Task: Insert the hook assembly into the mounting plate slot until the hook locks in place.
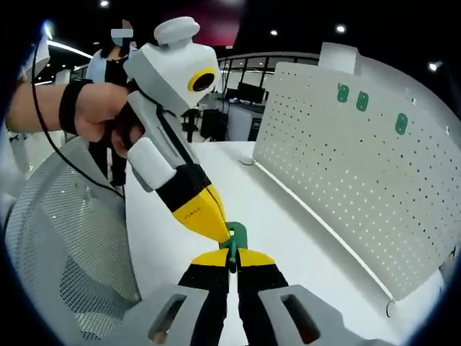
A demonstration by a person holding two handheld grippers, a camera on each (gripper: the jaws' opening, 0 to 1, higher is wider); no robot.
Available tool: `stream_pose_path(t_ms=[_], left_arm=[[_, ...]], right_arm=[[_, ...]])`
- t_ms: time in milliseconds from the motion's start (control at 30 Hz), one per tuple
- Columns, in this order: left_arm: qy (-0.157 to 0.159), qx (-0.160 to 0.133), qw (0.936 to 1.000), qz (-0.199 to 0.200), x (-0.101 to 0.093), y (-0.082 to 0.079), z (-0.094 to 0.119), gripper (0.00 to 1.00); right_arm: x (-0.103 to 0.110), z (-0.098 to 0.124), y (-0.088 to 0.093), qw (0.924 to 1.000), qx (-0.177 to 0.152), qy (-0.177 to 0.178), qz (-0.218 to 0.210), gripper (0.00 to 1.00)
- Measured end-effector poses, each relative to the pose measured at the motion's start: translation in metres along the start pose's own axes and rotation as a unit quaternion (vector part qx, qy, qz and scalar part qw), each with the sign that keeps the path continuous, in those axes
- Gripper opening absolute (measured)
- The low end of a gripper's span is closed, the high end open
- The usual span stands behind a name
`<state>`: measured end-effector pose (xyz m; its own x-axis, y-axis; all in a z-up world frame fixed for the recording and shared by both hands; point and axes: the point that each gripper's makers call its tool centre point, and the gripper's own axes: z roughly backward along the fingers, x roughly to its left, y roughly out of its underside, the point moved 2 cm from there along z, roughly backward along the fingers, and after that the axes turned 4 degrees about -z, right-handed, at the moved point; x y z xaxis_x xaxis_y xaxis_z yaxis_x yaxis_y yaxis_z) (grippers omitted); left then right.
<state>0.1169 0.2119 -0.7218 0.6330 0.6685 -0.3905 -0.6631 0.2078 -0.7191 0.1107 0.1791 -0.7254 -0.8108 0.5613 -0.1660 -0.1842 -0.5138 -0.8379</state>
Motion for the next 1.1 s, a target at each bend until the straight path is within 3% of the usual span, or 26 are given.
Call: stream_pose_path(t_ms=[167,333,633,867,1100], left_arm=[[-0.003,-0.005,1.0000,-0.008,-0.001,-0.001,0.001,0.01],[0.002,-0.012,0.9988,-0.048,-0.002,-0.001,0.002,0.02],[0.003,-0.049,0.9969,-0.062,-0.004,-0.010,0.006,0.02],[-0.012,-0.092,0.9921,-0.085,0.000,-0.020,0.014,0.09],[-0.017,-0.127,0.9827,-0.133,0.000,-0.026,0.026,0.19]], right_arm=[[0.000,0.000,-0.001,0.9999,-0.005,0.005,-0.008,0.01],[0.000,0.001,-0.001,0.9999,-0.001,0.008,-0.007,0.01],[-0.006,0.005,-0.009,0.9995,-0.007,0.029,-0.011,0.01],[-0.013,0.008,-0.016,0.9984,-0.015,0.045,-0.029,0.01],[-0.024,0.012,-0.020,0.9946,-0.026,0.075,-0.066,0.01]])
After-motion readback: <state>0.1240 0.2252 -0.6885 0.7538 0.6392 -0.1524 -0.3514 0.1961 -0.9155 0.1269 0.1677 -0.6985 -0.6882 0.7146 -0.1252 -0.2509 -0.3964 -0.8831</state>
